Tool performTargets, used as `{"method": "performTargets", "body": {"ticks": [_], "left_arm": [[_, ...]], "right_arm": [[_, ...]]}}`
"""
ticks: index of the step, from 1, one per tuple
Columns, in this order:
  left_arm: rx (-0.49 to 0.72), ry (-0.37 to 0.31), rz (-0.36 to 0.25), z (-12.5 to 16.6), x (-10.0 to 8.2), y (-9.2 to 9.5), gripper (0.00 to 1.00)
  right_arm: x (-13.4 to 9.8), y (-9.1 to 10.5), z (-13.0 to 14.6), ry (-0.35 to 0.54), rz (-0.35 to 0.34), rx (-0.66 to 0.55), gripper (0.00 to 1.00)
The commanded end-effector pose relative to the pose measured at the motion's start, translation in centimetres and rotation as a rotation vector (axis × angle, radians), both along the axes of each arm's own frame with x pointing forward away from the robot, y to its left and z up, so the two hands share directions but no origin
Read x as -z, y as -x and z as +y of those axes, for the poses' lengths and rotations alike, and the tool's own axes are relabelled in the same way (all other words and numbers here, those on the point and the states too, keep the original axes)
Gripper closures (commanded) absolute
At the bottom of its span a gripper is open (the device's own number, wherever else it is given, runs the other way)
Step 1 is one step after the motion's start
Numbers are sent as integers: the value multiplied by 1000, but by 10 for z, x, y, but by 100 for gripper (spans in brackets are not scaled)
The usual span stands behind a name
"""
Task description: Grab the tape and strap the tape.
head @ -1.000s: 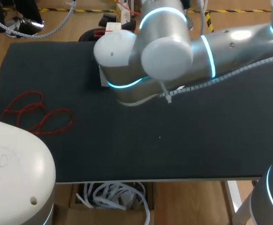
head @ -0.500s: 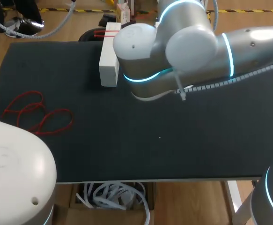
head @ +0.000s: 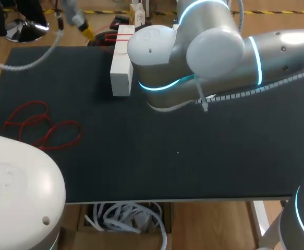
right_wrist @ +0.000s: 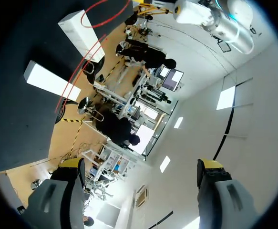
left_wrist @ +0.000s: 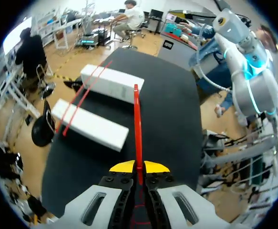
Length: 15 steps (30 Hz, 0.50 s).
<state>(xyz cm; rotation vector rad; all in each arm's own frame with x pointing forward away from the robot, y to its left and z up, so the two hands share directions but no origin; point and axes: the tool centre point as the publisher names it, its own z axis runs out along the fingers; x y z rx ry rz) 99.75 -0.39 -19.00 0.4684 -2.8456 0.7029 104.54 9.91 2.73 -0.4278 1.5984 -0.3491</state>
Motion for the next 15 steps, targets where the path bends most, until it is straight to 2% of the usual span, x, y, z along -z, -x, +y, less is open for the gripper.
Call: {"method": "performTargets", "body": {"ticks": [1, 7, 15], "left_arm": [[-128, -34, 133, 37, 35, 11, 100], [-219, -31, 280, 82, 71, 27, 100], [-276, -77, 387, 134, 101, 32, 100]], "right_arm": [[-3, 0, -1, 4, 8, -3, 0], [-3, 0, -1, 4, 8, -3, 0], [-3, 0, -1, 4, 8, -3, 0]]}}
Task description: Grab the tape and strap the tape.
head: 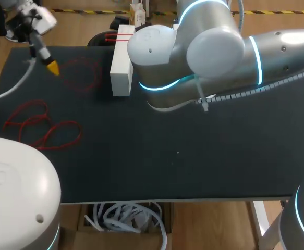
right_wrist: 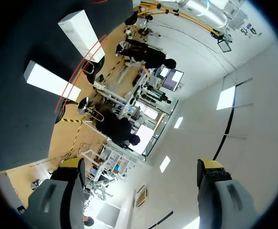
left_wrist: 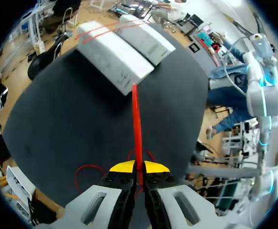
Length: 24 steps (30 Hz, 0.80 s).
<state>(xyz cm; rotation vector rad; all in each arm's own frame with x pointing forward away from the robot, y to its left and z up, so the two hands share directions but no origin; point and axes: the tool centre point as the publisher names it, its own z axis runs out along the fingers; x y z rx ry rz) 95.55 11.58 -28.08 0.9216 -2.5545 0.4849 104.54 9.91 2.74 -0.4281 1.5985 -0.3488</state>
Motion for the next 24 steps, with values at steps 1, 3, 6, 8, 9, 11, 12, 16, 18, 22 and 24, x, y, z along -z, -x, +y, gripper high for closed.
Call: {"method": "performTargets", "body": {"ticks": [1, 3, 6, 8, 9, 11, 12, 16, 18, 22, 24], "left_arm": [[-15, 30, 82, 20, 14, -9, 100], [-28, 19, 140, 27, 18, -8, 100], [-79, 13, 184, 35, 20, -5, 100], [-103, 16, 216, 41, 24, -1, 100], [-105, 13, 240, 44, 26, 0, 100], [-126, 18, 241, 49, 28, 4, 100], [-132, 10, 245, 53, 28, 5, 100], [-155, -13, 267, 72, 34, 10, 100], [-179, -21, 273, 84, 37, 17, 100], [-183, -51, 309, 104, 34, 28, 100], [-173, -65, 326, 112, 34, 32, 100]], "right_arm": [[-3, 0, -1, 4, 7, -3, 0], [-3, 0, -1, 4, 7, -3, 0], [-3, 0, -1, 4, 7, -3, 0], [-3, 0, -1, 4, 7, -3, 0], [-3, 0, -1, 4, 7, -3, 0], [-3, 0, -1, 4, 7, -3, 0], [-3, 0, -1, 4, 7, -3, 0], [-3, 0, -1, 4, 7, -3, 0], [-3, 0, -1, 4, 7, -3, 0], [-3, 0, -1, 4, 7, -3, 0], [-3, 0, -1, 4, 7, -3, 0]]}}
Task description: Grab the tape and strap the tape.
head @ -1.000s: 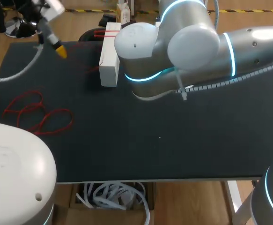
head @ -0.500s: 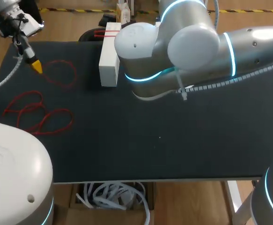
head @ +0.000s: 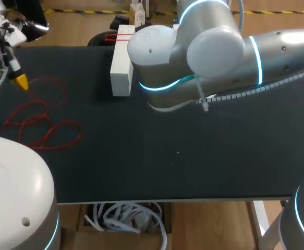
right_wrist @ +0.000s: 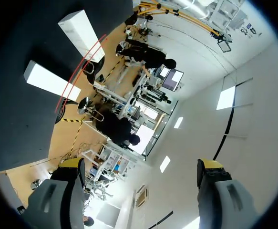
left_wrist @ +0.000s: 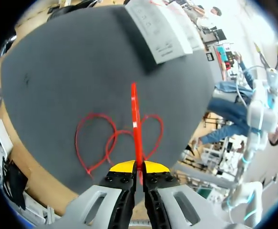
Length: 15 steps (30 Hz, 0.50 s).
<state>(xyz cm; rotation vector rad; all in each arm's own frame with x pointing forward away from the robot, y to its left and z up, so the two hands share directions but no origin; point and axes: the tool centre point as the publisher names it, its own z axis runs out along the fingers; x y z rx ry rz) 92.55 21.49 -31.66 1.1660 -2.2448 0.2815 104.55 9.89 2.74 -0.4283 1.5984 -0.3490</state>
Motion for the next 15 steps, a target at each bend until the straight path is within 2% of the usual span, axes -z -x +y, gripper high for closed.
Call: {"method": "performTargets", "body": {"ticks": [1, 3, 4, 6, 7, 8, 9, 11, 15], "left_arm": [[11, 5, 38, 16, -1, 4, 100], [4, -6, 31, 20, -3, 6, 100], [0, -44, 50, 21, -2, 6, 100], [5, -30, 26, 21, -3, 6, 100], [10, -28, 12, 21, -4, 6, 88], [15, -26, 3, 20, -5, 5, 55], [17, -25, -4, 19, -6, 4, 27], [17, -25, -4, 19, -6, 4, 0], [17, -25, -4, 19, -6, 4, 0]], "right_arm": [[-3, 0, -1, 3, 7, -3, 0], [-3, 0, -1, 3, 7, -3, 0], [-3, 0, -1, 3, 7, -3, 0], [-3, 0, -1, 3, 7, -3, 0], [-3, 0, -1, 3, 7, -3, 0], [-3, 0, -1, 3, 7, -3, 0], [-3, 0, -1, 3, 7, -3, 0], [-3, 0, -1, 3, 7, -3, 0], [-3, 0, -1, 3, 7, -3, 0]]}}
